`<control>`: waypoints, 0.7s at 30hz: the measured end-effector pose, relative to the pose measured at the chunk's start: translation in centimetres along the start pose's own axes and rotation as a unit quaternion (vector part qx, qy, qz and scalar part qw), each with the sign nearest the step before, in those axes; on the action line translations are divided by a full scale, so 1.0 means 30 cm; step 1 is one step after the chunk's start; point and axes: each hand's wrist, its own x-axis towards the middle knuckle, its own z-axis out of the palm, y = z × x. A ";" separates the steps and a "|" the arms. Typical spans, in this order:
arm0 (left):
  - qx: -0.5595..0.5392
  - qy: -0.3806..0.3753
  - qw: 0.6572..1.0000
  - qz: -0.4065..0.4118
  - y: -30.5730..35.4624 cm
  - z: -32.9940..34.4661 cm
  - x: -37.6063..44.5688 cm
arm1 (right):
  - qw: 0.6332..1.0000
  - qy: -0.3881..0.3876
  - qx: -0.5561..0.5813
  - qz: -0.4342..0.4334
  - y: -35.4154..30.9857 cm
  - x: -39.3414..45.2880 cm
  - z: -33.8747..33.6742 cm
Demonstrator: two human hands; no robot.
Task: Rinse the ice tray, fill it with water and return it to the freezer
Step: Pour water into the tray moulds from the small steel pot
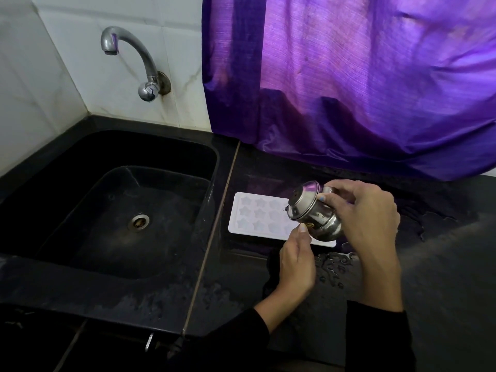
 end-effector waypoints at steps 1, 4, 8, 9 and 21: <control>0.000 -0.001 1.000 0.002 0.000 -0.001 0.000 | 1.000 0.004 0.004 0.002 0.002 -0.001 -0.001; 0.000 -0.003 1.000 0.014 0.014 -0.004 -0.006 | 1.000 0.016 0.020 0.006 0.001 0.000 -0.008; 0.010 -0.003 1.000 0.029 0.028 -0.011 -0.014 | 0.999 0.026 0.038 0.002 -0.007 0.000 -0.013; 0.010 0.002 0.999 0.030 0.029 -0.013 -0.013 | 0.999 0.026 0.040 0.000 -0.009 -0.001 -0.012; 0.003 0.046 0.999 0.019 0.017 -0.046 0.006 | 0.999 -0.022 0.019 -0.022 -0.052 0.010 0.036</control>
